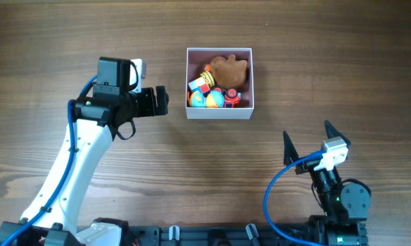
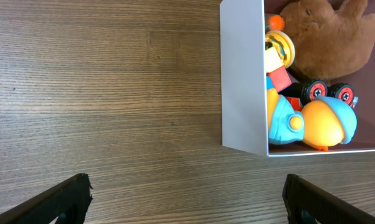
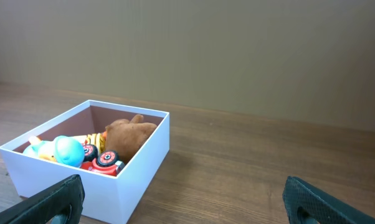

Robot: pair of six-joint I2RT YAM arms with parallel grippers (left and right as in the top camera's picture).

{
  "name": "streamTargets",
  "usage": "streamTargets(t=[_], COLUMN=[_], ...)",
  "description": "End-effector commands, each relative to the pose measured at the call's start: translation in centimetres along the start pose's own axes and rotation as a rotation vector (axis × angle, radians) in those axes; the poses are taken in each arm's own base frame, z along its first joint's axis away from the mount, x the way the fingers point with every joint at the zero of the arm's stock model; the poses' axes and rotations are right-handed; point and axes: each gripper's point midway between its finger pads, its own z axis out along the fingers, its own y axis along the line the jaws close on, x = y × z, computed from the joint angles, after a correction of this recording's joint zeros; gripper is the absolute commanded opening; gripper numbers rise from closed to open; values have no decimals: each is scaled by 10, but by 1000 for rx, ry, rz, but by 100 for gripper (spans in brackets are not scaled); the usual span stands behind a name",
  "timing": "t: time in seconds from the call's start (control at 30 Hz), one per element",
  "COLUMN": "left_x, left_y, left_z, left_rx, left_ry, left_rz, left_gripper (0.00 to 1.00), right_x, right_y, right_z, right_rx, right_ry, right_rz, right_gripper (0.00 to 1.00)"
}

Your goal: Pack container

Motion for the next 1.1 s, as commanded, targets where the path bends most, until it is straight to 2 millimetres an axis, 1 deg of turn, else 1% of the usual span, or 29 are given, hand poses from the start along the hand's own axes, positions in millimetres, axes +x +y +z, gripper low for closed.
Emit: streamTargets(t=[0.0,0.43,0.53,0.63,0.7,0.73,0.77,0.8,0.87,0.93,1.0,1.03,1.07], left_x=[0,0,8,7,-14,-30,-37,-39,-32,-19,-5,9,18], left_y=[2,2,3,1,-14,-28,-35,-39,-34,-25,-16,-5,2], left_z=[0,0,0,0,-9,-22,-30,-36,-44,-56,-78,-89,-96], left_rx=[-1,-1,-9,-3,34,75,100,121,134,128,125,111,107], left_ry=[-1,-1,31,23,-82,-197,-268,-331,-436,-564,-723,-806,-851], left_rz=[8,9,4,4,43,77,97,112,122,127,128,117,109], left_gripper=[100,100,100,100,100,100,100,100,100,100,100,100,100], right_x=[1,1,2,2,2,2,2,2,2,2,2,2,2], right_y=[2,2,2,2,2,2,2,2,2,2,2,2,2], right_z=[0,0,0,0,0,0,0,0,0,0,0,0,0], right_rx=[-10,-10,-10,-10,-10,-10,-10,-10,-10,-10,-10,-10,-10], right_ry=[-7,-6,-2,-1,-1,-1,-1,-1,-1,-1,-1,-1,-1], right_rz=[-7,-7,-5,-5,-5,-5,-5,-5,-5,-5,-5,-5,-5], right_gripper=[100,100,100,100,100,100,100,100,100,100,100,100,100])
